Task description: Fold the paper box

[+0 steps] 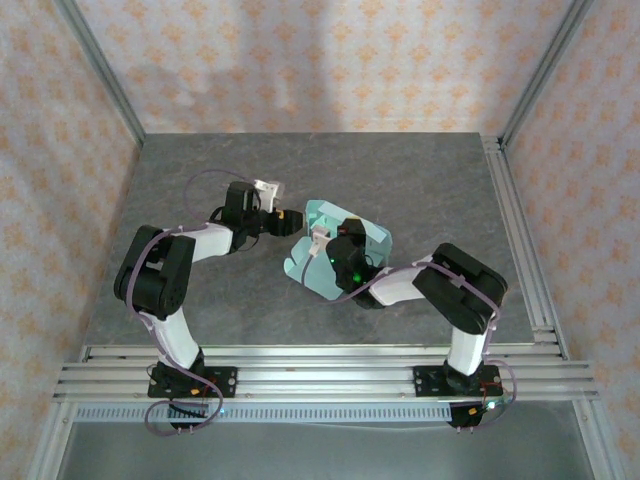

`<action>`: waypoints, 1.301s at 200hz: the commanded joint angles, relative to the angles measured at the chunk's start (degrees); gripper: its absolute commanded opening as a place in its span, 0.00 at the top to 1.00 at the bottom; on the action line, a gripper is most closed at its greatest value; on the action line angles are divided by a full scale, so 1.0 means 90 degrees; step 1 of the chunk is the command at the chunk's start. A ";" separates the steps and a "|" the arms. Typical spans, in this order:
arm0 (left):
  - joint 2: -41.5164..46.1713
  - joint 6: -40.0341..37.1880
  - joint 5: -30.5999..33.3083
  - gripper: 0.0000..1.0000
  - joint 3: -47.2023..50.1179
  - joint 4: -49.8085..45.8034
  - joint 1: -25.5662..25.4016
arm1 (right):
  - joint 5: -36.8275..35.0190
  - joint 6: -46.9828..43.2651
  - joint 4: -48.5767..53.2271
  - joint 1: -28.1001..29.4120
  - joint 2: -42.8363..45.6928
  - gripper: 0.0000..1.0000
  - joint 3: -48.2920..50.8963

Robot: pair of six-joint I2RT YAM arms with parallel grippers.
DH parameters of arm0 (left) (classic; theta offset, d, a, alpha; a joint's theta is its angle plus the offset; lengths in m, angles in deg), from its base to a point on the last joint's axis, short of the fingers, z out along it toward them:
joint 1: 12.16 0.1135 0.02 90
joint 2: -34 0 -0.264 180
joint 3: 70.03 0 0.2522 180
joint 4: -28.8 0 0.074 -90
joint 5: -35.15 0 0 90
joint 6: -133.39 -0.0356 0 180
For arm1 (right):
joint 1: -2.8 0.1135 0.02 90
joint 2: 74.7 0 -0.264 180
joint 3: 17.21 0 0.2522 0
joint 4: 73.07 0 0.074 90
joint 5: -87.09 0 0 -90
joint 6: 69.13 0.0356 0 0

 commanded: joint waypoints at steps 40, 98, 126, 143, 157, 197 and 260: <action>-0.0507 -0.0167 -0.0250 0.27 -0.0416 0.0134 0.0043 | -0.0051 -0.0086 -0.0216 0.0121 0.0043 1.00 0.0102; -0.0967 -0.0457 -0.0674 0.28 -0.0867 -0.0164 0.0033 | -0.0113 -0.0106 -0.0223 0.0156 -0.0032 1.00 0.0094; -0.1175 -0.0865 -0.0962 0.27 -0.1252 -0.0669 -0.0012 | -0.0103 -0.0072 -0.0188 0.0169 -0.0034 1.00 0.0064; -0.1261 -0.1008 -0.1160 0.27 -0.1377 -0.0785 -0.0016 | -0.0077 -0.0025 -0.0101 0.0170 -0.0056 1.00 0.0036; -0.1312 -0.1074 -0.1306 0.27 -0.1434 -0.0856 -0.0025 | -0.0063 -0.0001 -0.0094 0.0169 -0.0077 1.00 0.0035; -0.1353 -0.1183 -0.1864 0.27 -0.1448 -0.0825 -0.0025 | -0.0026 0.0104 -0.0005 0.0162 -0.0031 1.00 0.0025; -0.1014 -0.1059 -0.1527 0.23 -0.1116 -0.0466 -0.0027 | 0.0822 0.1824 0.2737 0.0065 0.0924 1.00 -0.0070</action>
